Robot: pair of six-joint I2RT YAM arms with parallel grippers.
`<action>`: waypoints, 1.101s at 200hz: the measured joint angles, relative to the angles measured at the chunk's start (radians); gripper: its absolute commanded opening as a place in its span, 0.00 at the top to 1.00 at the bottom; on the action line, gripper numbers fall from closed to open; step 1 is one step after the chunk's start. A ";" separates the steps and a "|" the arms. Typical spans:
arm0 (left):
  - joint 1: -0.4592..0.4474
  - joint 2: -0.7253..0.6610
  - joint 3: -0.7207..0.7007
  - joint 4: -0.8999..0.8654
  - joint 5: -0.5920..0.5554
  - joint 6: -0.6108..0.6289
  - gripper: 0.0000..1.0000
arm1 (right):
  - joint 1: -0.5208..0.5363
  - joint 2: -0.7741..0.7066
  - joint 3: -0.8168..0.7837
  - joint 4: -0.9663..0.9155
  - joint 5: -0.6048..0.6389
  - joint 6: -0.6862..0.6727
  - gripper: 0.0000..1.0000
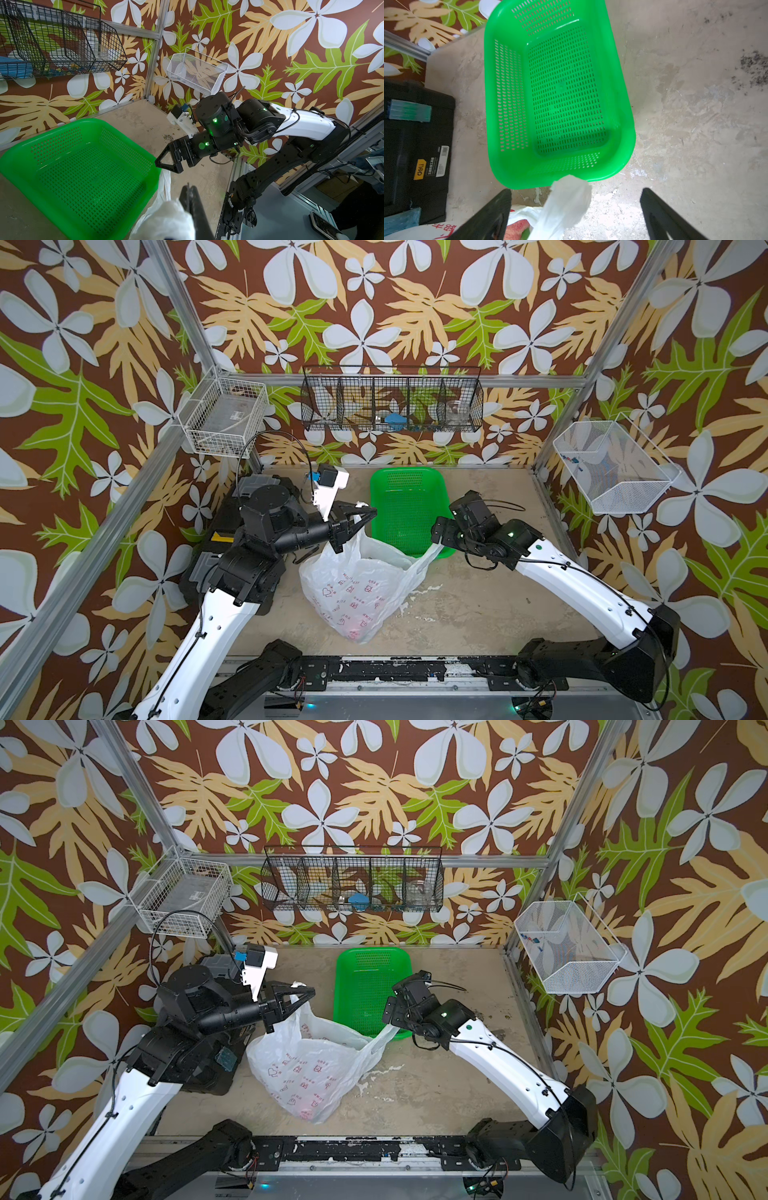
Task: Place the peach into a plastic bag & tie a knot
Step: Adjust the plastic bag at the center of the board.
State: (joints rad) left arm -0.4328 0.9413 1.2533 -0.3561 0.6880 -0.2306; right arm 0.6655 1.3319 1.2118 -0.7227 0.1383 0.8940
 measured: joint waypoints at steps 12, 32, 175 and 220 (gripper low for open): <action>0.000 -0.001 -0.002 0.005 0.000 0.000 1.00 | 0.000 0.014 -0.027 0.017 -0.039 0.024 0.08; 0.000 -0.006 -0.003 0.010 -0.003 0.000 1.00 | 0.000 0.029 -0.077 0.054 -0.113 0.068 0.17; 0.000 -0.016 -0.035 0.073 -0.163 -0.047 1.00 | -0.137 -0.118 0.087 0.280 -0.246 -0.189 1.00; 0.000 0.005 -0.254 0.126 -0.137 -0.174 1.00 | -0.150 -0.119 0.168 0.273 -0.324 -0.312 1.00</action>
State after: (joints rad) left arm -0.4328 0.9459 0.9993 -0.2302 0.5514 -0.4046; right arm 0.5156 1.2125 1.3796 -0.4500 -0.1860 0.5823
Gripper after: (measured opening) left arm 0.049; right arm 0.060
